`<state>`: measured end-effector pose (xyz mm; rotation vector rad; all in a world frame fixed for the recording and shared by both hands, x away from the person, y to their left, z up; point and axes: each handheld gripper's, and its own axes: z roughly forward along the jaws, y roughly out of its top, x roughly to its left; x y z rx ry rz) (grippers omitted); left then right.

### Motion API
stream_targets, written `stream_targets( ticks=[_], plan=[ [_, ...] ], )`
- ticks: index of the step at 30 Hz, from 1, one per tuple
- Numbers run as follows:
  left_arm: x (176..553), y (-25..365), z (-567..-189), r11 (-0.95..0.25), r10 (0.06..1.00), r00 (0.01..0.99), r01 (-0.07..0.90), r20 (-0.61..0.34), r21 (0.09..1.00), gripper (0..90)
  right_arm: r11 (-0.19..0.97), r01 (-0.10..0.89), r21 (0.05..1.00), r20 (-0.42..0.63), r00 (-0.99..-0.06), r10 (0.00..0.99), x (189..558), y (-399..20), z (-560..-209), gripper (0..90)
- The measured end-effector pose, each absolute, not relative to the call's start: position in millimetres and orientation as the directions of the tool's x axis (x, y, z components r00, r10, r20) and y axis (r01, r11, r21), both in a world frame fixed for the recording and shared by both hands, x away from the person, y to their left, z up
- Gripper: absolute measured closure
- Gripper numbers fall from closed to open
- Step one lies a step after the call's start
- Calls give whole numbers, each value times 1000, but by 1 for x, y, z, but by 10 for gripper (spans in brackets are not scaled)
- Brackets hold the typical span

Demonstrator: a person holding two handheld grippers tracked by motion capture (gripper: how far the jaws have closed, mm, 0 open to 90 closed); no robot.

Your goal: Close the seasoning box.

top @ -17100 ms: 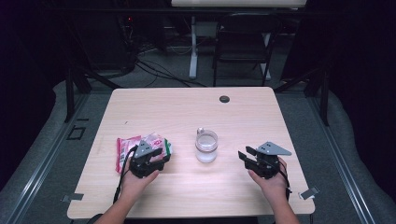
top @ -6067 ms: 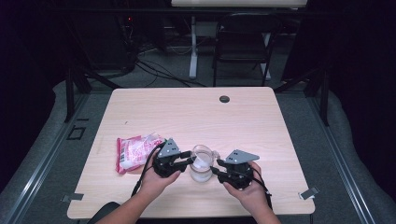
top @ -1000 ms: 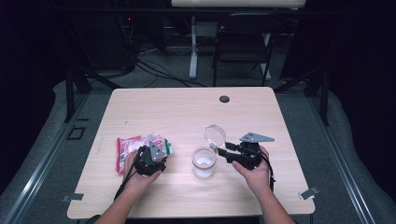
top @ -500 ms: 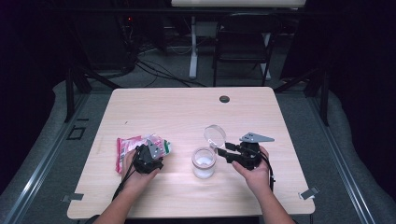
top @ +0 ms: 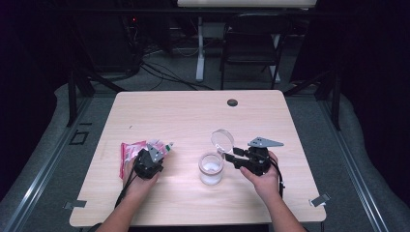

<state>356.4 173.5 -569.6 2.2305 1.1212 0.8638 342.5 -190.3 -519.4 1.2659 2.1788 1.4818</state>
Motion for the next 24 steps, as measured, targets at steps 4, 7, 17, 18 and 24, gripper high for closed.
stream_targets(
  ticks=[4, 7, 17, 18, 24],
  plan=[
    [356, 177, -568, -514, 845, 451, 537, 288, 669, 594, 130, 527, 840, 264, -607, 750, 343, -191, -519, 525],
    [356, 180, -566, -502, 852, 451, 555, 267, 664, 666, 133, 526, 840, 262, -609, 749, 342, -191, -519, 525],
    [353, 190, -554, -441, 868, 468, 577, 163, 688, 842, 139, 522, 842, 253, -609, 752, 342, -190, -520, 525],
    [352, 192, -551, -426, 870, 474, 582, 137, 692, 849, 140, 522, 841, 254, -610, 750, 342, -190, -520, 525],
    [354, 200, -548, -384, 876, 476, 593, 76, 708, 896, 154, 526, 836, 247, -613, 751, 343, -190, -520, 525]
  ],
)
